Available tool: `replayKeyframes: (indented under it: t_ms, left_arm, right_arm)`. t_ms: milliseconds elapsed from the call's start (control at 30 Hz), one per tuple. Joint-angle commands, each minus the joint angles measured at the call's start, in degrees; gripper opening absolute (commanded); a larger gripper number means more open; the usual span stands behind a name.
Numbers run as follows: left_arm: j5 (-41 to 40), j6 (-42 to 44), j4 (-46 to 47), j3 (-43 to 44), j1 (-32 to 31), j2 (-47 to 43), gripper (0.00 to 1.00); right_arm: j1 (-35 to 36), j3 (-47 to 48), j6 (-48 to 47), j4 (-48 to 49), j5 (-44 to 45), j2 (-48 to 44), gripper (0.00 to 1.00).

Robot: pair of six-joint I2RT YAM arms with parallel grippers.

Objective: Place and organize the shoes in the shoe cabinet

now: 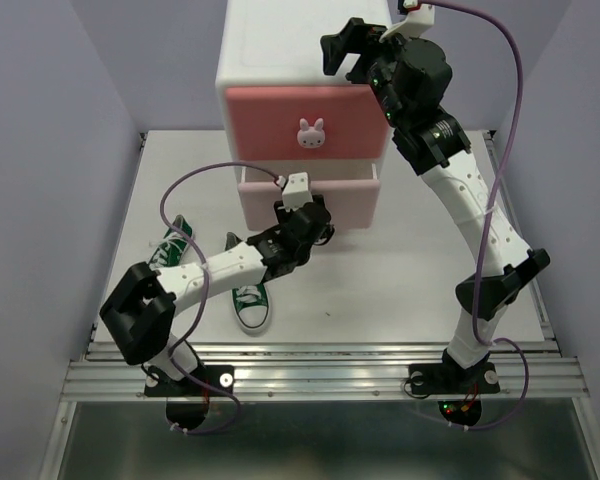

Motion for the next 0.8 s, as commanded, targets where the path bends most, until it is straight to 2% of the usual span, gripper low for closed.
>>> replayKeyframes:
  t_ms: [0,167,267,367,567,667,700,733,767]
  left_arm:
    - [1.3,-8.7,-9.2,-1.5,-9.1,-7.9,0.17]
    - [3.0,-22.5,-23.9,-2.6,-17.1,-14.3,0.17]
    - [3.7,-26.4,-30.0,-3.6,-22.6,-16.1,0.17]
    - [6.3,-29.2,-32.4,-5.4,-26.8,-16.3,0.17]
    - [9.6,-40.7,-37.5,-8.3,-35.9,-16.4,0.17]
    - [9.1,-44.9,-41.5,-7.7,-40.4,-16.4,0.21]
    - [8.8,-45.3,-42.0,-7.4,-40.8,-16.4,0.24]
    - [8.2,-45.3,-42.3,-7.0,-41.1,-16.2,0.48]
    - [7.8,-44.9,-42.8,-6.6,-41.2,-16.2,0.58]
  right_arm:
    - [-0.6,-5.1,4.0,-15.4,2.0,4.2,1.0]
    - [-0.6,-6.2,3.9,-15.5,2.1,4.1,1.0]
    - [-0.6,-6.7,3.6,-15.5,2.3,4.1,1.0]
    - [-0.6,-7.3,3.2,-15.5,2.5,4.1,1.0]
    - [-0.6,-9.1,4.2,-15.4,1.7,4.4,1.0]
    - [-0.6,-10.0,4.8,-15.3,1.8,4.5,1.0]
    - [-0.6,-10.1,4.7,-15.2,2.0,4.5,1.0]
    - [-0.6,-10.1,4.5,-15.1,2.2,4.5,1.0]
    - [-0.6,-10.0,4.4,-15.0,2.7,4.5,1.0]
